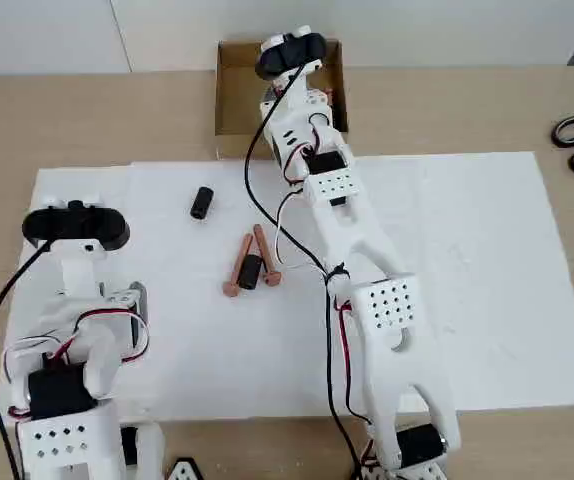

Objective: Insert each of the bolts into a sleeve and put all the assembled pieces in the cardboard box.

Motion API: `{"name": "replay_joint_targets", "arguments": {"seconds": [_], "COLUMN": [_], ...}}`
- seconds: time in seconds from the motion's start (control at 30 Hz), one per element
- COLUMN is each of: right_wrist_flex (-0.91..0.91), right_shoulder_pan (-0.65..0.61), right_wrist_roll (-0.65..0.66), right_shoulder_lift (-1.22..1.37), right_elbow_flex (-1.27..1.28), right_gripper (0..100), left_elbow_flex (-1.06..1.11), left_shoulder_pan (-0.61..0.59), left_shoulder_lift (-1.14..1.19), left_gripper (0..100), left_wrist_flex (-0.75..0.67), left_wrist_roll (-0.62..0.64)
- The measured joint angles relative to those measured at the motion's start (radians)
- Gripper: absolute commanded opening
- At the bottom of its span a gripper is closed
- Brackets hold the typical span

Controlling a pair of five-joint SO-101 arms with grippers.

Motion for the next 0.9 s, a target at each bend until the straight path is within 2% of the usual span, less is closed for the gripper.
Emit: {"name": "replay_joint_targets", "arguments": {"seconds": [0.2, 0.47, 0.57, 0.77, 0.9], "right_wrist_flex": [0.133, 0.66, 0.833, 0.945, 0.957], "right_shoulder_pan": [0.012, -0.002, -0.04, -0.117, -0.152], "right_wrist_roll": [0.0, 0.0, 0.0, -0.095, -0.166], "right_shoulder_lift": [0.0, 0.0, -0.002, -0.002, 0.012], "right_elbow_flex": [-0.175, -0.628, -0.717, -0.729, -0.729], "right_gripper": [11.9, 11.9, 11.8, 11.8, 11.8], "left_elbow_flex": [0.0, 0.0, 0.0, 0.0, 0.0], "left_shoulder_pan": [0.0, 0.0, 0.0, -0.02, -0.137], "left_shoulder_lift": [0.0, 0.0, 0.0, 0.0, 0.0], "left_gripper": [14, 14, 14, 14, 14], "left_wrist_flex": [0.0, 0.0, 0.0, 0.0, 0.0], "left_wrist_roll": [0.0, 0.0, 0.0, -0.002, -0.003]}}
